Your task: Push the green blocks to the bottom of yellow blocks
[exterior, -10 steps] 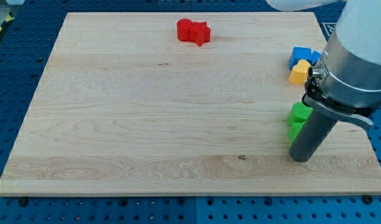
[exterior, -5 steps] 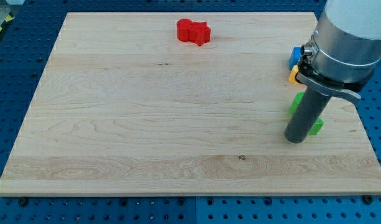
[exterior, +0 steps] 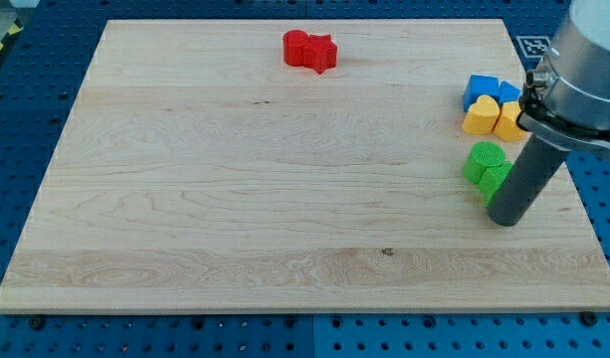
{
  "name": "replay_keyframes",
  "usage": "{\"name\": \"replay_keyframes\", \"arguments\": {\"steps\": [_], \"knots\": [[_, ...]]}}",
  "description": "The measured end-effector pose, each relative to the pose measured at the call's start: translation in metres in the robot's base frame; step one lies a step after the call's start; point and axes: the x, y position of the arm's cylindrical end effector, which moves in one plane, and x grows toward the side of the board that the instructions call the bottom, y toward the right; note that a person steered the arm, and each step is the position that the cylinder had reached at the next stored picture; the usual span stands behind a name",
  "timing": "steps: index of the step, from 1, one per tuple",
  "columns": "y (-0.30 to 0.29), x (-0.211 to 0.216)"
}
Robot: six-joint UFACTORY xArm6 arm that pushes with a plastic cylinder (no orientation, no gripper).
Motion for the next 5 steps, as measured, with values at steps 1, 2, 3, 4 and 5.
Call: {"name": "replay_keyframes", "arguments": {"steps": [1, 2, 3, 4, 5], "knots": [[0.002, -0.008], [0.003, -0.021], [0.008, -0.030], [0.009, -0.032], [0.009, -0.032]]}}
